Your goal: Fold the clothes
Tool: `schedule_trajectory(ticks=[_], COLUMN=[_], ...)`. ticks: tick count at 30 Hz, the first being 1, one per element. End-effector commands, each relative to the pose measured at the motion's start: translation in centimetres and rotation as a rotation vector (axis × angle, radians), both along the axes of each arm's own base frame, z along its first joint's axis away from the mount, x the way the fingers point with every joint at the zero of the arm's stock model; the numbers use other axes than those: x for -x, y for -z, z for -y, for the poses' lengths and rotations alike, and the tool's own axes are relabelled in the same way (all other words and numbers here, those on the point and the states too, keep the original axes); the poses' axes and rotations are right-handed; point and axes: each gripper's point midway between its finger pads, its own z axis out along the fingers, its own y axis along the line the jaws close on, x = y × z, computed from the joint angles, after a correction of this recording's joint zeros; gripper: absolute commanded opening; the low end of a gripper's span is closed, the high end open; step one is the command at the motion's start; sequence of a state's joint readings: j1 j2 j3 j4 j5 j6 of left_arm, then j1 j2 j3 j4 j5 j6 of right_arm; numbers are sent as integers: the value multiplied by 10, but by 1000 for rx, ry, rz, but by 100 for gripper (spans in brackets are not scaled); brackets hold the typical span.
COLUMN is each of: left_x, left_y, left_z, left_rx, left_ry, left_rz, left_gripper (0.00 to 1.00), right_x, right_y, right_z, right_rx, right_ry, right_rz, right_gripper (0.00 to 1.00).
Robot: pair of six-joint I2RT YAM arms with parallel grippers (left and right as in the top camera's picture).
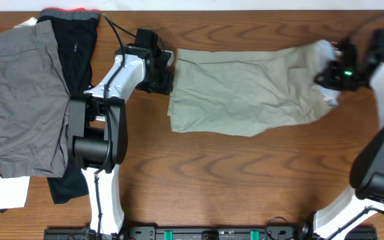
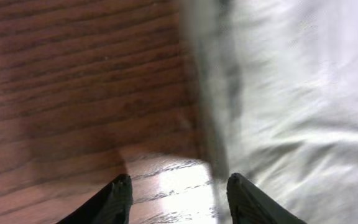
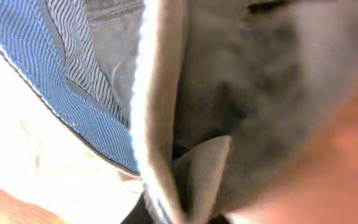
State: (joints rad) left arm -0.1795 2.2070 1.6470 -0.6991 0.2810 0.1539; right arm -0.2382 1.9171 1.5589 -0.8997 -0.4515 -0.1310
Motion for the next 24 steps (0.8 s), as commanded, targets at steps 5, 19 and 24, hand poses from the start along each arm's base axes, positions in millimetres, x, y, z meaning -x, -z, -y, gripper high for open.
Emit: schedule_trajectory(ticks=[5,19,24], left_x=[1,0,-3], left_y=[-9,-8,-9], left_z=[-2,-2,-1], left_rx=[-8,-9,-6], left_ry=[-3,0,-1], left_rz=[18,21,34], left_gripper=[36,6,6], right_x=[-20,-25,-21], right_y=[-21,-30,-40], right_z=[-119,-186,-215], right_rx=[-46,-47,-123], right_ry=[-162,-206,-279], right_rz=[92,156,188], right_gripper=[1,1,1])
